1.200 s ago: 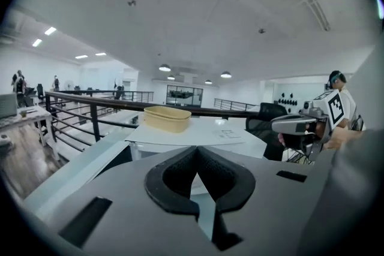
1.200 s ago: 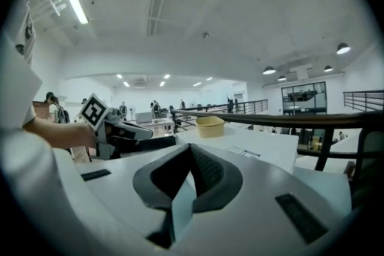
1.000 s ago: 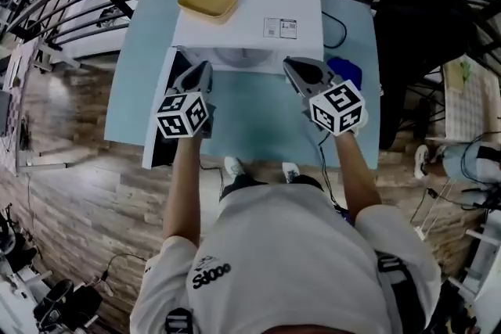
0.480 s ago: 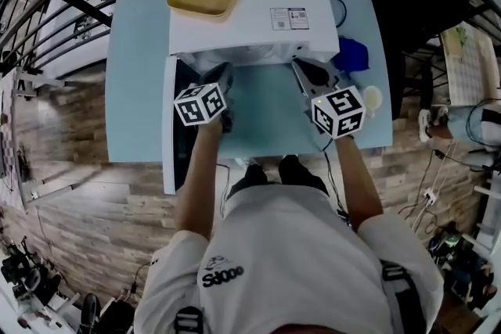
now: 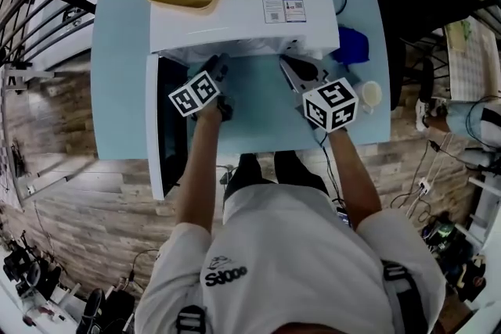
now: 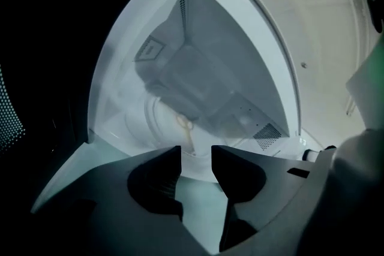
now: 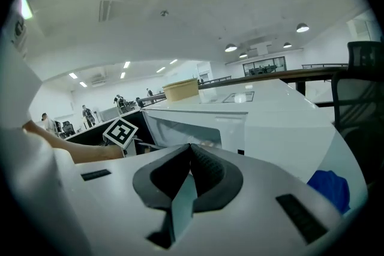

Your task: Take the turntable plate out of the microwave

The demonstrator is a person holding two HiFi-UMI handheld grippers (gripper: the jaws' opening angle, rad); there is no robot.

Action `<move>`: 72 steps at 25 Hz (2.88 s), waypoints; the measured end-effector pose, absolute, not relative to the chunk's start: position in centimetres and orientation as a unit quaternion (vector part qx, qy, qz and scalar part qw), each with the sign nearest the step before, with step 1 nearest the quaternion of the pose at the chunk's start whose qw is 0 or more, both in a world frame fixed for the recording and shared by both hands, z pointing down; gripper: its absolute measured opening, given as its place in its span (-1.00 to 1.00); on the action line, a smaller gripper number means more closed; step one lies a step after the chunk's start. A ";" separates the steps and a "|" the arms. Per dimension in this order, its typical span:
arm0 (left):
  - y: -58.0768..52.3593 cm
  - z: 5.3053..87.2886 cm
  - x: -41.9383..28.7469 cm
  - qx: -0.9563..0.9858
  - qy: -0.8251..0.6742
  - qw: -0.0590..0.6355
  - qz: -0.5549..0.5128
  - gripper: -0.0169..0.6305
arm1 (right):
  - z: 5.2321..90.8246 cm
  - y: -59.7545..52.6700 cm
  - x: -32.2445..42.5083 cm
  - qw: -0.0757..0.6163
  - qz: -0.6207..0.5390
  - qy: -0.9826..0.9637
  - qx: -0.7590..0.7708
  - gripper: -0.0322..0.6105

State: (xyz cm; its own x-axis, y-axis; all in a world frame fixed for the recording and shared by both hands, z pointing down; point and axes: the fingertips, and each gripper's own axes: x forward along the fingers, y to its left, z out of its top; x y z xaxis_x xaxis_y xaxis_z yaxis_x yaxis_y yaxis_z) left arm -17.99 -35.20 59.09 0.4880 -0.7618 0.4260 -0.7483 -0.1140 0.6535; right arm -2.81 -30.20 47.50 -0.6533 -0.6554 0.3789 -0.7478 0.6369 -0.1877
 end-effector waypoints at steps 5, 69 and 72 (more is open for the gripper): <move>-36.6 60.8 -18.9 0.724 -0.548 0.418 -0.001 -0.25 | 48.9 -30.4 -1.8 0.138 0.182 -0.887 0.402 -0.88; -36.7 63.3 -17.7 0.568 -0.514 0.595 -0.241 -0.84 | 63.4 -38.3 -8.6 -0.113 0.530 -0.718 0.437 -0.68; -36.1 63.5 -17.6 0.573 -0.514 0.592 -0.239 -0.84 | 63.6 -37.8 -8.5 -0.114 0.527 -0.721 0.435 -0.68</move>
State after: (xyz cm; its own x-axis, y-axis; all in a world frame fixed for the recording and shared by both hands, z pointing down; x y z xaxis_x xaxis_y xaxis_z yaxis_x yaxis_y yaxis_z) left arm -17.62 -36.13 63.54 0.3583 -0.8715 0.3348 -0.3064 0.2290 0.9240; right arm -8.53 -37.77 63.58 -0.5951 -0.7474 0.2953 -0.5075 0.0645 -0.8592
